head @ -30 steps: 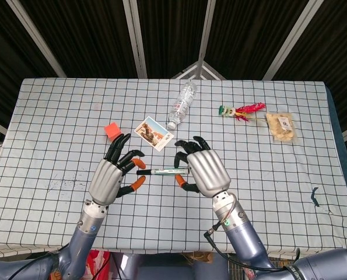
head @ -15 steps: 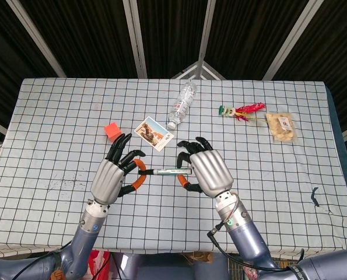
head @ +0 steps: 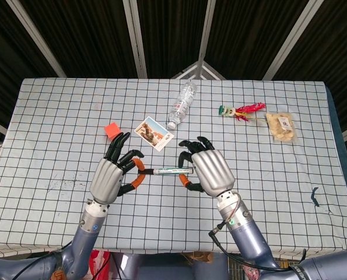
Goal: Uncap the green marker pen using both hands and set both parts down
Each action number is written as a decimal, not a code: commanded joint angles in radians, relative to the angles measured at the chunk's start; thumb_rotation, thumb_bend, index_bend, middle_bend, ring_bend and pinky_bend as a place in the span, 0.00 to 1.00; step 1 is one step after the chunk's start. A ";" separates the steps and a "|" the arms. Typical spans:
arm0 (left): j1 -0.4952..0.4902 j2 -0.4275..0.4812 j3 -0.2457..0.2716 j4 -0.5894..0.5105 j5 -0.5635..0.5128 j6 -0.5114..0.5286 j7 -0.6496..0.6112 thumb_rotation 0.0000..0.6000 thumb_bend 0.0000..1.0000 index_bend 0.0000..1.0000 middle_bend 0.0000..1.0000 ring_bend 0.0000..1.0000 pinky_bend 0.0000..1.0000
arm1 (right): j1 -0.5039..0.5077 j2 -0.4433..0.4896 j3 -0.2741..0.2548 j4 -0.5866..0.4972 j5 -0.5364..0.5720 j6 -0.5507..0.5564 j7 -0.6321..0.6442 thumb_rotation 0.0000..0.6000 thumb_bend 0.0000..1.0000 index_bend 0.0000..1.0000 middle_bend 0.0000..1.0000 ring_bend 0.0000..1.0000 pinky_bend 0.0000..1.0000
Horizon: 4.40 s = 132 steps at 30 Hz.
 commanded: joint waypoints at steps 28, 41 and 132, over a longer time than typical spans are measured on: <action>0.019 0.001 -0.001 0.011 -0.024 0.025 0.009 1.00 0.49 0.71 0.43 0.01 0.04 | -0.026 0.050 -0.005 0.000 -0.008 -0.018 0.048 1.00 0.65 0.82 0.25 0.25 0.14; 0.077 0.060 -0.010 0.071 -0.042 0.108 -0.123 1.00 0.49 0.71 0.44 0.01 0.04 | -0.096 0.127 -0.001 0.000 0.037 -0.029 0.153 1.00 0.66 0.82 0.25 0.26 0.14; 0.191 0.278 0.151 0.269 -0.050 0.023 -0.355 1.00 0.46 0.27 0.18 0.00 0.01 | -0.331 -0.315 -0.252 0.828 -0.300 -0.506 0.391 1.00 0.69 0.34 0.18 0.12 0.07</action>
